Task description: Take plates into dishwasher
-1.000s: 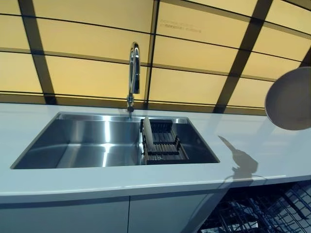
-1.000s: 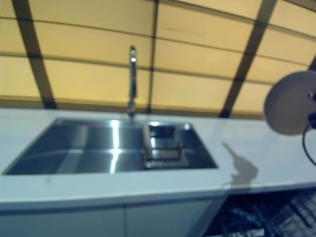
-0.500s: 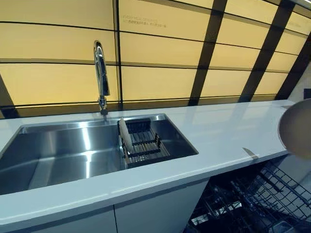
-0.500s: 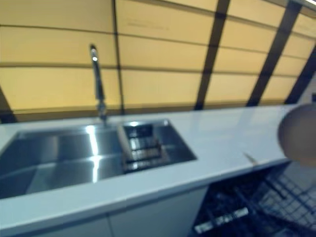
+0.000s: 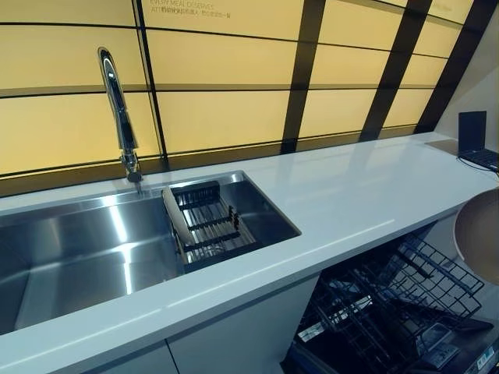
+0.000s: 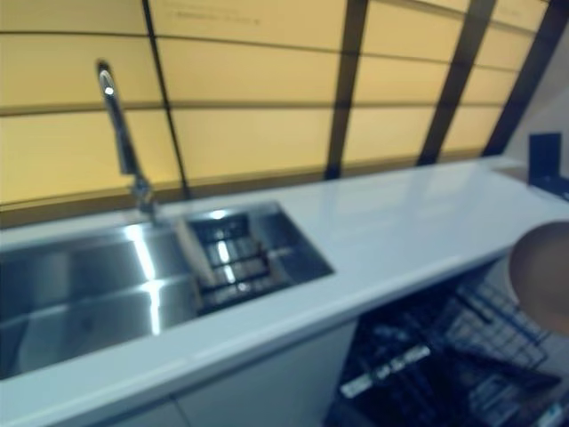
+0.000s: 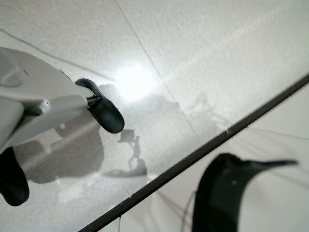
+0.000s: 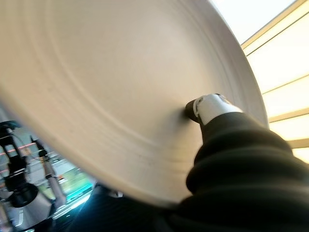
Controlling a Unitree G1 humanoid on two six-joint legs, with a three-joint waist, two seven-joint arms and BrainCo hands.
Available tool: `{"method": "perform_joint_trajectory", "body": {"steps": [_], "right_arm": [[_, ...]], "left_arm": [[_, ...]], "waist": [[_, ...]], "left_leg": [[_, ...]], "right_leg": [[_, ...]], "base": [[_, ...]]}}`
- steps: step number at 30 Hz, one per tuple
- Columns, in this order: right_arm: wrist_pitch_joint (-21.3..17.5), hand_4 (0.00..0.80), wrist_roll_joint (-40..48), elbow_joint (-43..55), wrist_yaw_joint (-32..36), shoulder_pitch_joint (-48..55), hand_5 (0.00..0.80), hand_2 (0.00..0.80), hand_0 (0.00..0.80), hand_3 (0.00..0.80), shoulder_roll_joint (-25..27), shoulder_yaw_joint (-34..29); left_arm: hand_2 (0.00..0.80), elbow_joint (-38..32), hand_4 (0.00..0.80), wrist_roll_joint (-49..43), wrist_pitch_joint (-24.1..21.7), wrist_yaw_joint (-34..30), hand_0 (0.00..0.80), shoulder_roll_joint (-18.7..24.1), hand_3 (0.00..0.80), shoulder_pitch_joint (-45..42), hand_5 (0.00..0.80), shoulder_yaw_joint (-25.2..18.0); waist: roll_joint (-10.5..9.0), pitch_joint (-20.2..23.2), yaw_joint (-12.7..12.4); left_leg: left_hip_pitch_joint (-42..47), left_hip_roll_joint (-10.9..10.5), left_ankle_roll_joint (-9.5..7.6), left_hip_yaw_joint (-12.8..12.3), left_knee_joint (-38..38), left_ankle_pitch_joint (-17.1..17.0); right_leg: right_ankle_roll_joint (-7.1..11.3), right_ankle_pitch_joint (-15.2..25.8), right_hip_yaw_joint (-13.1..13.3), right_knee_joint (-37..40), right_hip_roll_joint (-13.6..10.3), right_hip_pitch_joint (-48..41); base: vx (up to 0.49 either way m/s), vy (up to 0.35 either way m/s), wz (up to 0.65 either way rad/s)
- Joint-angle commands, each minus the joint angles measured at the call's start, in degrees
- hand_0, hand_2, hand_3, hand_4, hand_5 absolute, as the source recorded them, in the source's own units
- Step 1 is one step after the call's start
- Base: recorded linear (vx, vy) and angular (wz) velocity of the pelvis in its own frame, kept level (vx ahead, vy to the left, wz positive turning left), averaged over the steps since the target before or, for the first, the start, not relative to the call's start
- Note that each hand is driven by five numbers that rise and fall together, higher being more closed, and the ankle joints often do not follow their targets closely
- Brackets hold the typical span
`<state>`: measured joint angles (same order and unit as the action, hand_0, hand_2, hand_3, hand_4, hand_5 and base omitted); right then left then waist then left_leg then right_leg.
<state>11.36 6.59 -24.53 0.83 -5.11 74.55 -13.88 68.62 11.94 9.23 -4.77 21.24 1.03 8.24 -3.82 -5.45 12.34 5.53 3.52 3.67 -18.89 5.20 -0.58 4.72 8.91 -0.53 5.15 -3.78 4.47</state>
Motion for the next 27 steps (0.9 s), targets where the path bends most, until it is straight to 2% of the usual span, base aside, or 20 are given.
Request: {"method": "perform_joint_trajectory", "body": {"steps": [1, 6, 7, 10, 13, 23, 27], "right_arm": [[-3.17, 0.800, -6.36, 5.88, -5.02, -1.49, 0.800, 0.800, 0.800, 0.800, -3.20, -4.90], [-2.81, 0.800, -12.52, 10.23, -8.00, 0.87, 0.800, 0.800, 0.800, 0.800, -6.84, -4.87], [-2.66, 0.800, -15.91, 11.86, -9.69, 2.08, 0.800, 0.800, 0.800, 0.800, -8.35, -4.94], [-1.39, 0.800, -22.70, 14.24, -15.87, 2.48, 0.800, 0.800, 0.800, 0.800, -12.04, -2.80], [-0.30, 0.800, -27.49, 14.86, -16.65, 3.08, 0.800, 0.800, 0.800, 0.800, -14.91, -0.85], [0.31, 0.800, -35.19, 12.81, -23.51, 3.63, 0.800, 0.800, 0.800, 0.800, -19.90, 4.53], [2.10, 0.800, -33.97, 12.22, -24.63, 3.49, 0.800, 0.800, 0.800, 0.800, -20.81, 6.02]], "left_arm": [[0.000, 2.68, 0.000, -3.11, -0.93, -0.36, 0.000, 1.47, 0.000, 1.01, 0.000, -1.57], [0.000, 2.59, 0.000, -3.01, -0.87, -0.49, 0.000, 0.69, 0.000, 1.23, 0.000, -2.21], [0.000, 2.53, 0.000, -3.08, -0.83, -0.42, 0.000, 0.31, 0.000, 1.25, 0.000, -2.04], [0.000, 2.55, 0.000, -2.88, -0.91, -0.31, 0.000, -0.64, 0.000, 1.46, 0.000, -1.50], [0.000, 1.51, 0.000, -2.55, -0.71, -0.14, 0.000, -1.57, 0.000, 1.18, 0.000, -1.22], [0.000, 0.32, 0.000, -2.86, -0.96, 0.17, 0.000, -2.90, 0.000, 0.26, 0.000, -1.36], [0.000, -0.12, 0.000, -3.04, -0.91, -0.10, 0.000, -3.09, 0.000, -0.07, 0.000, -1.58]], "waist": [[-0.39, -1.58, -0.21], [0.28, -1.96, 0.51], [0.51, -2.09, 0.66], [1.22, -2.28, 0.71], [1.98, -2.44, 0.52], [3.85, -2.79, -0.59], [4.32, -2.82, -0.92]], "left_leg": [[0.93, -1.82, -3.87, 2.17, -1.57, 5.87], [0.99, -1.87, -3.88, 1.92, -1.60, 5.91], [1.00, -1.88, -3.92, 1.87, -1.65, 5.97], [1.20, -1.98, -4.05, 1.82, -1.83, 6.25], [1.11, -2.19, -4.02, 2.10, -1.91, 6.25], [0.92, -2.74, -4.06, 2.83, -1.71, 6.17], [0.74, -2.88, -4.01, 3.08, -1.60, 6.06]], "right_leg": [[3.75, -3.85, -0.31, -0.92, 1.51, -1.12], [3.67, -3.98, 0.13, -1.04, 1.63, -0.91], [3.62, -4.05, 0.25, -1.05, 1.67, -0.96], [3.61, -4.25, 0.34, -1.09, 1.57, -1.14], [3.64, -4.35, 0.14, -1.11, 1.38, -1.27], [3.81, -4.35, -1.11, -1.05, 0.47, -1.36], [3.84, -4.46, -1.50, -1.02, 0.24, -1.37]], "base": [[0.000, 0.000, 0.00], [0.000, 0.000, 0.00], [0.000, 0.000, 0.00], [0.000, 0.000, 0.00], [0.008, 0.035, -0.01], [-0.003, 0.017, 0.00], [0.000, 0.000, 0.00]]}}
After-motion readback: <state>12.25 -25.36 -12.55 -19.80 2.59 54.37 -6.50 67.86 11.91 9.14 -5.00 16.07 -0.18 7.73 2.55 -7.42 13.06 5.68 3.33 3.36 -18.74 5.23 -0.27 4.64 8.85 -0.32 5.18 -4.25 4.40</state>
